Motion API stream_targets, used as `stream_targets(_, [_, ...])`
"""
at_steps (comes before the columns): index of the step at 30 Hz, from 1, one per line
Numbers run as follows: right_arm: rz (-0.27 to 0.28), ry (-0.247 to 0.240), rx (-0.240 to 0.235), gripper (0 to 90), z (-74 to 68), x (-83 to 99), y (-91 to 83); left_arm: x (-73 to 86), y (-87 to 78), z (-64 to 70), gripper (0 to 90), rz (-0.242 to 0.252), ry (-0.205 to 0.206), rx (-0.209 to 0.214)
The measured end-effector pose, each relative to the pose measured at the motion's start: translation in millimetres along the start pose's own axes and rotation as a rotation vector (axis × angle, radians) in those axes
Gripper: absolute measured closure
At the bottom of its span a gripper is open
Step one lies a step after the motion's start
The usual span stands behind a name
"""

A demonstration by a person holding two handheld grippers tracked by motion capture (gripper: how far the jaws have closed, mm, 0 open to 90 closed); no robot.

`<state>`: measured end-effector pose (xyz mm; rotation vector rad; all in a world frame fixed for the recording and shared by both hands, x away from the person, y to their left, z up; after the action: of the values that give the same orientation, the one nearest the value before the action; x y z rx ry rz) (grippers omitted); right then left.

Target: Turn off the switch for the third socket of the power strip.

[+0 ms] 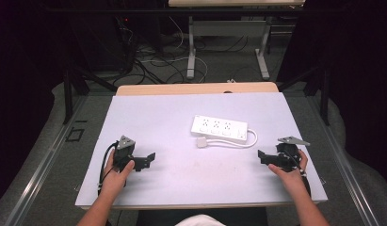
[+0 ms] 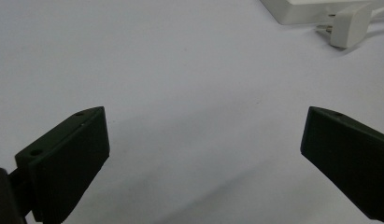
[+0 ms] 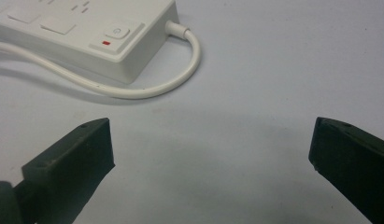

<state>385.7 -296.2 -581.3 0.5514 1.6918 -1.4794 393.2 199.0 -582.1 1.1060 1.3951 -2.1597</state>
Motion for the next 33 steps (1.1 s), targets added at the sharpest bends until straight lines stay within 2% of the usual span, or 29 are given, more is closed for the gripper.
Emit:
stream_targets(4, [0.016, 0.009, -0.013, 1.0, -2.1, -0.6, -1.4, -0.8, -0.3, -0.2, 1.2, -0.002, 0.009, -0.003])
stream_targets(11, [0.037, -0.005, -0.017, 4.2, -5.7, -4.9, -5.9, -1.2, -0.2, 0.3, 1.3, 0.001, 0.003, -0.004])
stream_targets(16, [0.048, -0.034, -0.022, 4.0, -9.9, -9.3, -7.0, -0.2, -0.6, 0.4, 1.2, 0.010, -0.002, -0.007])
stream_targets(18, [0.054, -0.034, -0.021, 5.9, -12.5, -11.5, -7.5, 0.0, -1.7, -0.4, 1.3, 0.007, 0.005, -0.009])
stream_targets(23, [0.058, -0.066, -0.017, 14.7, -17.9, -15.7, -8.9, 0.0, -3.1, -0.7, 1.3, 0.012, -0.009, -0.009])
stream_targets(30, [0.063, -0.098, -0.033, 15.5, -23.5, -19.1, -8.6, -0.1, -3.7, -1.0, 1.3, 0.008, 0.002, -0.012])
stream_targets(33, [0.055, -0.109, -0.039, 17.8, -25.4, -20.2, -8.5, 0.3, -3.4, -0.3, 1.3, 0.007, -0.006, -0.009])
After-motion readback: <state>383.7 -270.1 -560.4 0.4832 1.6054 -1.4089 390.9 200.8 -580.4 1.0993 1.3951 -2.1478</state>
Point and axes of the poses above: each handheld gripper's, and its own axes: y roughly forward along the jaws, x roughly out of its underside, z roughly to its right, the point moved 5 cm from there along y, roughly forward along the jaws, and after that the axes turned 7 degrees about -y, right-handed, at the moved point
